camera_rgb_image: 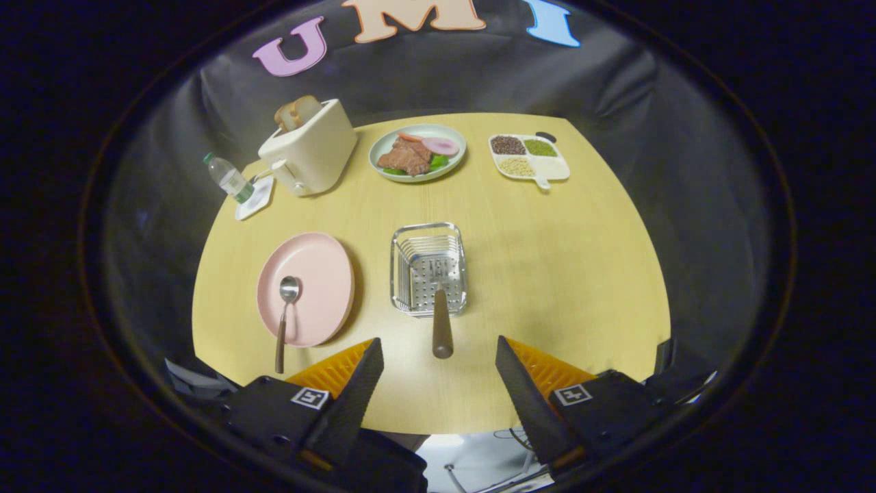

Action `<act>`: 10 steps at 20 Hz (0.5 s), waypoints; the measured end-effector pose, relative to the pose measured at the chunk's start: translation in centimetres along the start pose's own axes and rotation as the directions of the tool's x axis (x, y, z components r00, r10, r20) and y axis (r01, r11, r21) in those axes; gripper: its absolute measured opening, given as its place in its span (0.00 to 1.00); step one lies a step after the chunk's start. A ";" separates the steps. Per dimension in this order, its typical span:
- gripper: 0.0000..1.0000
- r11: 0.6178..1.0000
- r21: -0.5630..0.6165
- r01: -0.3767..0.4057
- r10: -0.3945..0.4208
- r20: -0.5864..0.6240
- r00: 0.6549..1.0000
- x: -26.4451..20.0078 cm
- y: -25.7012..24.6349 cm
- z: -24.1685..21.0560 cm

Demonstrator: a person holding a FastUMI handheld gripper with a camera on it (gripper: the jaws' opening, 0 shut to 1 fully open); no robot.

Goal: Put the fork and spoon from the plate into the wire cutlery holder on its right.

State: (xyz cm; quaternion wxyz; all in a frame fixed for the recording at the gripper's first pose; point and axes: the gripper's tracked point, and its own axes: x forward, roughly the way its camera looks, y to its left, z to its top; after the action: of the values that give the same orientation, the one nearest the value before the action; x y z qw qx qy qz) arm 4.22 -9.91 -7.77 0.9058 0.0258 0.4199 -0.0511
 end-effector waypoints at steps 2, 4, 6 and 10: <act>0.77 0.999 0.034 0.012 -0.014 0.058 0.998 -0.5 0.1 0.6; 0.92 0.997 0.074 0.028 -0.037 0.125 0.992 -1.0 0.1 1.3; 1.00 0.993 0.111 0.043 -0.065 0.201 0.977 -1.5 0.4 1.9; 1.00 0.989 0.139 0.049 -0.088 0.291 0.953 -2.5 2.1 2.0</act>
State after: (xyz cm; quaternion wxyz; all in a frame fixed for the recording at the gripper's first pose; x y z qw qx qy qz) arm 4.33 -7.82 -4.54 0.9525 0.0621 0.2759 -0.1132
